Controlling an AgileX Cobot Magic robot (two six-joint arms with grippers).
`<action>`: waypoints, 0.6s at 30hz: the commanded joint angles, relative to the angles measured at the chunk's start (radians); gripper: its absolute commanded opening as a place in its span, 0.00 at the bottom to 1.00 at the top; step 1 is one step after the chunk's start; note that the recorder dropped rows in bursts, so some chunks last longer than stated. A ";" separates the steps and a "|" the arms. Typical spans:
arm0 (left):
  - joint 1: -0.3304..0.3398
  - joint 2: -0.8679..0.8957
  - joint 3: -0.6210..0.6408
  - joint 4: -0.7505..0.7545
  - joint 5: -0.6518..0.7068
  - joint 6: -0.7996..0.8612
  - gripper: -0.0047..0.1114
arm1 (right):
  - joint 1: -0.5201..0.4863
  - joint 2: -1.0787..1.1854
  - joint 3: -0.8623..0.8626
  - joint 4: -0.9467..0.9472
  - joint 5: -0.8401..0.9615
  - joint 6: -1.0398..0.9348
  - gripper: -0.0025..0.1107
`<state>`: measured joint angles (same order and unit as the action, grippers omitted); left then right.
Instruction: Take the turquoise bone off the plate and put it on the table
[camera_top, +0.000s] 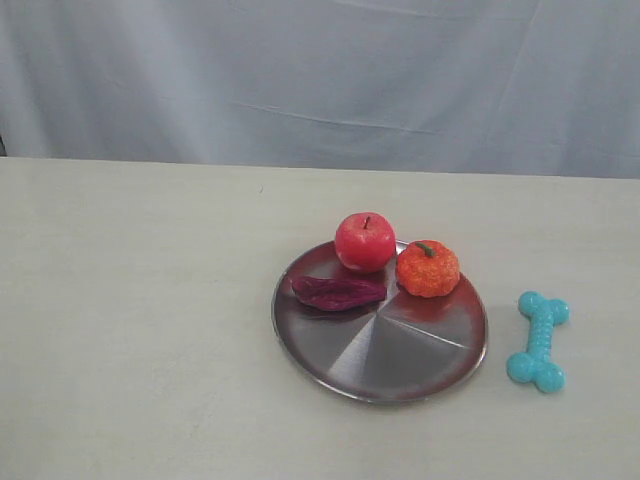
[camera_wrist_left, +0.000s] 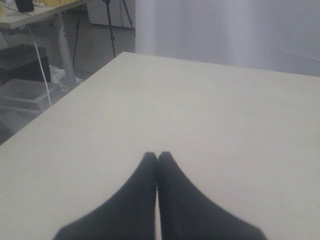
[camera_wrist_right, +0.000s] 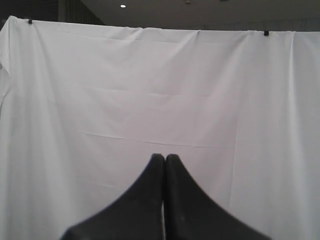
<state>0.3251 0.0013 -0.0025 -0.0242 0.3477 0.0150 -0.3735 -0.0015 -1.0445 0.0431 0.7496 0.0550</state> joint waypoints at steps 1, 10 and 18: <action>0.002 -0.001 0.003 -0.001 -0.005 -0.004 0.04 | -0.004 0.002 0.125 -0.031 -0.100 0.003 0.02; 0.002 -0.001 0.003 -0.001 -0.005 -0.004 0.04 | -0.004 0.002 0.608 -0.025 -0.524 0.000 0.02; 0.002 -0.001 0.003 -0.001 -0.005 -0.004 0.04 | 0.055 0.002 0.905 -0.025 -0.714 0.000 0.02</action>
<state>0.3251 0.0013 -0.0025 -0.0242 0.3477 0.0150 -0.3476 0.0047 -0.1963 0.0261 0.1035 0.0550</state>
